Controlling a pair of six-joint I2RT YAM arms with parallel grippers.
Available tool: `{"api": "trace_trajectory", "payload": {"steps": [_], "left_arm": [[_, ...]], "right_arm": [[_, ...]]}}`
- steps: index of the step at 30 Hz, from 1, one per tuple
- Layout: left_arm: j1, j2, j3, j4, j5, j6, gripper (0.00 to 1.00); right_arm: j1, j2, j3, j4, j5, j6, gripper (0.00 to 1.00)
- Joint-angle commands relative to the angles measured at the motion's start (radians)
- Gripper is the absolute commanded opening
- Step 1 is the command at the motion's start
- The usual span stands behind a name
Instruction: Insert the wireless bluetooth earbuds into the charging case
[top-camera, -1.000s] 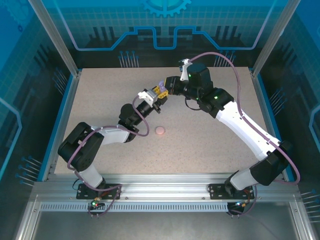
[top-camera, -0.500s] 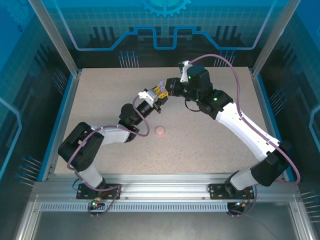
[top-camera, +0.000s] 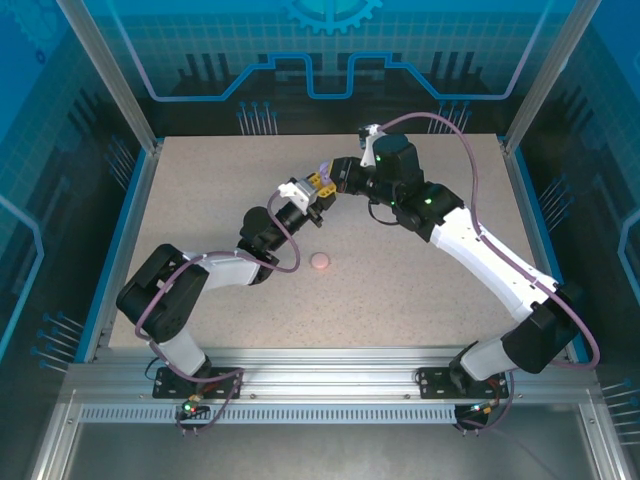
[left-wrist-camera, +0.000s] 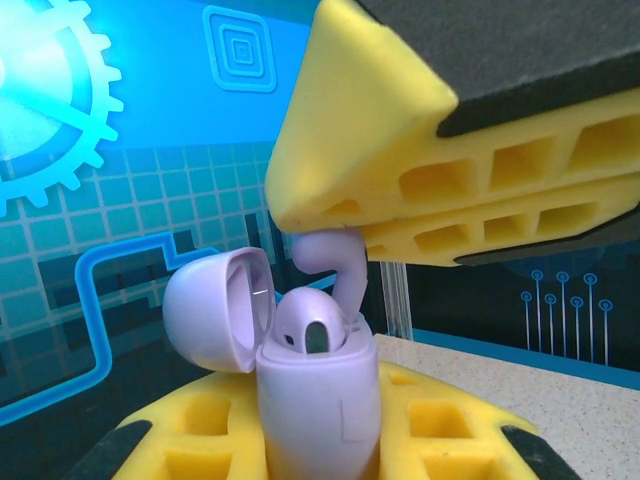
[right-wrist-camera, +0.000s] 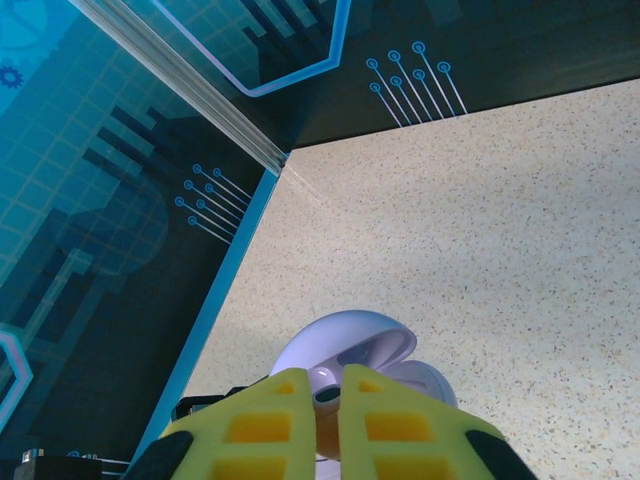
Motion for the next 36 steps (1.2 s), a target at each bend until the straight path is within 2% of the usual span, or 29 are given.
{"api": "trace_trajectory", "payload": {"steps": [1, 13, 20, 29, 36], "left_arm": [[-0.011, -0.004, 0.037, 0.071, -0.003, 0.02, 0.0], [-0.016, -0.009, 0.036, 0.066, -0.001, 0.01, 0.0], [-0.018, -0.013, 0.035, 0.064, 0.001, 0.009, 0.0], [-0.018, -0.019, 0.023, 0.061, 0.0, 0.007, 0.0], [-0.018, -0.032, 0.009, 0.066, 0.008, -0.011, 0.0]], "right_arm": [[0.028, -0.015, -0.018, -0.033, 0.004, 0.014, 0.11], [0.025, 0.011, 0.061, -0.064, 0.035, 0.005, 0.26], [0.022, 0.035, 0.081, -0.061, 0.036, 0.011, 0.29], [0.015, 0.007, 0.119, -0.057, 0.041, -0.003, 0.6], [-0.002, -0.072, 0.146, -0.123, 0.076, -0.052, 0.68]]}}
